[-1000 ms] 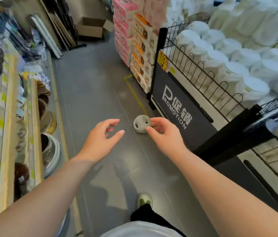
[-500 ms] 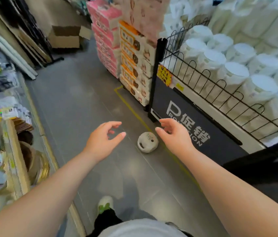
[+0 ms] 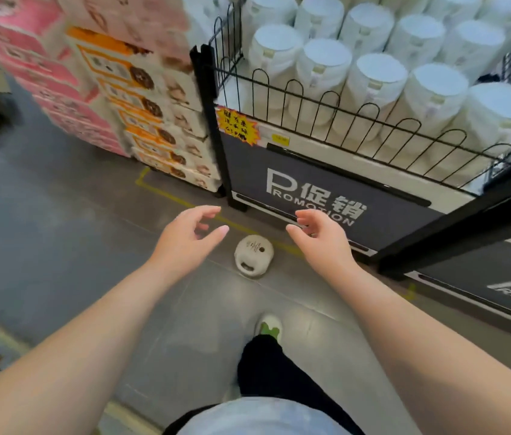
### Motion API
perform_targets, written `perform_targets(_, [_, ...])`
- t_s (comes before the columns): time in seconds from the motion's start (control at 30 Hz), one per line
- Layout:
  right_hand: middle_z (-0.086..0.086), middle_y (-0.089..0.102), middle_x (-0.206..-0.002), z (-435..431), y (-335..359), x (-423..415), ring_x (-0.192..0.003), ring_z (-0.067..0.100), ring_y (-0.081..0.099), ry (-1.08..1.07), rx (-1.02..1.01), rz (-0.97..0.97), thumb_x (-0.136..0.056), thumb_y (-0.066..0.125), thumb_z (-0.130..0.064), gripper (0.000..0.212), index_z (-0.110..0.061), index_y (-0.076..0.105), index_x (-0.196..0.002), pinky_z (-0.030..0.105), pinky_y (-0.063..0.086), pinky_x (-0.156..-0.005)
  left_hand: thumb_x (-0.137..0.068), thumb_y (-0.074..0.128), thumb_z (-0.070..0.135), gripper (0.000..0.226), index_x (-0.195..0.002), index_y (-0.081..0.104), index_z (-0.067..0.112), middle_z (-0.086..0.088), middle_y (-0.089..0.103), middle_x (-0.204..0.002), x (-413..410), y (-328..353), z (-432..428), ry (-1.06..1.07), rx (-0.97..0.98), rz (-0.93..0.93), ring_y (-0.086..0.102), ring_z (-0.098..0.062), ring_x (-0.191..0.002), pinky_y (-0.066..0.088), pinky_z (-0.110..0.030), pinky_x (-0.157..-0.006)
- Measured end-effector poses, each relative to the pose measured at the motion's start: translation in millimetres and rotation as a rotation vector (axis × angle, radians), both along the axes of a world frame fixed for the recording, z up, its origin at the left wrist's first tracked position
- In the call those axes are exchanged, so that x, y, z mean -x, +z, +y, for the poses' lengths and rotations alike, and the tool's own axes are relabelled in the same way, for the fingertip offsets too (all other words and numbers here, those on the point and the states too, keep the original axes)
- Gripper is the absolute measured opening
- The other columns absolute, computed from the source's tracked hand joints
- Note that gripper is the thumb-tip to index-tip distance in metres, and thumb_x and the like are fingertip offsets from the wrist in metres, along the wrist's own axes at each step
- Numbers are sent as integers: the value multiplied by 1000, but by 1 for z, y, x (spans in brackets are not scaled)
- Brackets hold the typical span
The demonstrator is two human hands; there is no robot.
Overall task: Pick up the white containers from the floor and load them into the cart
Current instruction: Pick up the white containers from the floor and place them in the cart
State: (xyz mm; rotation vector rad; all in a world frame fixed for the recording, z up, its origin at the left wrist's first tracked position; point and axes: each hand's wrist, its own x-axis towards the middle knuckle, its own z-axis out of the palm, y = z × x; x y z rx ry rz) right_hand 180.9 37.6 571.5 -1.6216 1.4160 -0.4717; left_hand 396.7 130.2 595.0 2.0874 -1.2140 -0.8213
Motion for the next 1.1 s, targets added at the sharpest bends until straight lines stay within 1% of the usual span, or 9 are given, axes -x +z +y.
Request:
perform_targets(0.13, [-9, 60, -106, -32, -19, -19, -100, 10, 57, -24, -27, 18, -87, 63, -33, 34, -25, 58, -119, 27, 46, -90, -88, 66, 35, 40, -127, 56, 32, 10, 56, -121, -19, -22, -37, -58, -26, 29, 58, -8, -103, 43, -24, -89])
perform_targets(0.27, [-8, 60, -108, -56, -41, -35, -100, 11, 57, -94, -50, 46, -87, 63, -33, 34, -23, 58, -120, 29, 47, -91, -88, 65, 34, 40, -127, 56, 31, 10, 57, -123, -42, -56, -66, -125, -93, 36, 57, -7, -103, 39, -17, -81])
perform_targets(0.43, [-7, 62, -110, -63, -105, -53, -103, 10, 57, -247, -91, 50, -86, 63, -34, 35, -24, 58, -119, 29, 46, -92, -88, 66, 33, 41, -128, 56, 29, 7, 58, -126, -72, -126, -92, -252, -172, 27, 58, -9, -103, 39, -20, -84])
perform_targets(0.57, [-6, 63, -108, -61, -202, -69, -104, 13, 59, -347, -125, 44, -86, 65, -33, 37, -21, 59, -120, 25, 45, -89, -88, 65, 34, 44, -131, 54, 28, 5, 56, -128, -89, -219, -117, -335, -208, -14, 58, -12, -105, 39, -23, -88])
perform_targets(0.7, [-2, 61, -116, -65, -320, -84, -105, 16, 58, -422, -157, 42, -85, 66, -34, 51, -23, 51, -132, 29, 46, -91, -88, 65, 36, 49, -135, 51, 30, 3, 55, -134, -95, -337, -138, -412, -231, -39, 55, -15, -115, 39, -24, -95])
perform_targets(0.83, [5, 57, -130, -70, -444, -100, -116, 20, 54, -504, -195, 4, -84, 68, -32, 62, -16, 43, -139, 31, 44, -97, -89, 64, 37, 56, -140, 45, 25, -1, 51, -139, -98, -459, -156, -396, -230, -23, 55, -13, -106, 41, -27, -93])
perform_targets(0.9, [7, 53, -135, -72, -501, -107, -121, 23, 52, -555, -235, -5, -84, 67, -32, 67, -14, 39, -142, 33, 42, -101, -90, 62, 39, 59, -143, 41, 24, -2, 50, -141, -100, -515, -163, -386, -236, -28, 55, -14, -105, 42, -28, -91])
perform_targets(1.0, [9, 49, -139, -73, -573, -116, -126, 23, 48, -599, -279, -11, -86, 65, -33, 70, -14, 33, -145, 29, 39, -101, -90, 61, 42, 66, -147, 34, 27, -4, 47, -145, -101, -587, -173, -401, -262, -39, 54, -22, -119, 43, -32, -94])
perform_targets(1.1, [9, 47, -142, -70, -624, -120, -130, 23, 45, -621, -308, -31, -87, 64, -32, 68, -15, 33, -145, 23, 34, -99, -91, 62, 34, 67, -149, 29, 28, -2, 44, -148, -99, -633, -179, -462, -271, -72, 46, -25, -131, 40, -31, -100])
